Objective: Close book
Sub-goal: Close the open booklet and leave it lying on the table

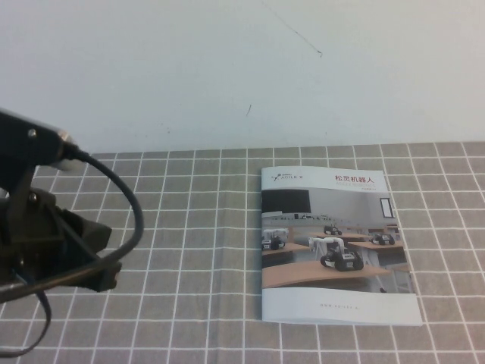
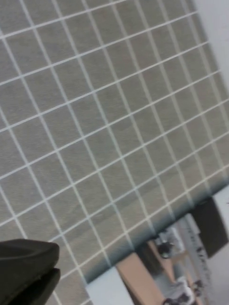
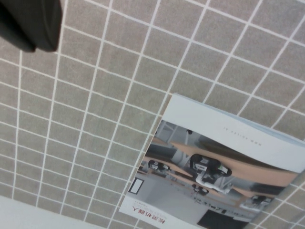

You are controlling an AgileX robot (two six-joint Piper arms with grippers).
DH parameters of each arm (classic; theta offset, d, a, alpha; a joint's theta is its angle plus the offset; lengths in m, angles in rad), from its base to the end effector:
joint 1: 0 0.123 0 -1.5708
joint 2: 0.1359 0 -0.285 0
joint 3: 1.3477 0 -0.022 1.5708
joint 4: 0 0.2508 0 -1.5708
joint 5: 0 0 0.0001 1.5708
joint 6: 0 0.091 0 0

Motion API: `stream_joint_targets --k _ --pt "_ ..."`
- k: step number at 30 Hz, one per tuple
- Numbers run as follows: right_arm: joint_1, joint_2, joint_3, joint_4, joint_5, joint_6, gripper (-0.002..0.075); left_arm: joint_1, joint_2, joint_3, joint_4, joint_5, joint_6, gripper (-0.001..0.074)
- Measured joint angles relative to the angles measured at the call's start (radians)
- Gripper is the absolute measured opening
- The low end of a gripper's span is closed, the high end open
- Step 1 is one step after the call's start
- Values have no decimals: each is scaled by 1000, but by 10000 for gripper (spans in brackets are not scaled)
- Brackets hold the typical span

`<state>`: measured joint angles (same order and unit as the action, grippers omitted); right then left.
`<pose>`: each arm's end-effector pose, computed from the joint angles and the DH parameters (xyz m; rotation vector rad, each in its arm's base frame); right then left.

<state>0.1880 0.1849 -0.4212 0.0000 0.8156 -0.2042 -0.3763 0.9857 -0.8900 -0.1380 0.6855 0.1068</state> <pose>0.0398 0.0076 0.2704 -0.4019 2.0234 -0.0100 0.1804 -0.0798 0.3419 0.4710 2.2251 -0.2982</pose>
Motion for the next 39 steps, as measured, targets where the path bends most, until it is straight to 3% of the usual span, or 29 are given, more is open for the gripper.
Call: stream_joint_targets --k 7,15,24,34,39 --pt "0 -5 0 0 0 0 -3 0 2 44 0 1 2 -1" --pt "0 -6 0 0 -2 0 -3 0 -15 44 241 -64 -91 -1" --pt "0 -6 0 7 -2 0 -3 85 -273 70 401 -95 -206 -1" --pt "0 -6 0 9 -2 0 -3 238 -712 394 238 -109 -196 -2" --pt "0 -6 0 9 -2 0 -3 260 -869 590 118 -139 -192 -2"
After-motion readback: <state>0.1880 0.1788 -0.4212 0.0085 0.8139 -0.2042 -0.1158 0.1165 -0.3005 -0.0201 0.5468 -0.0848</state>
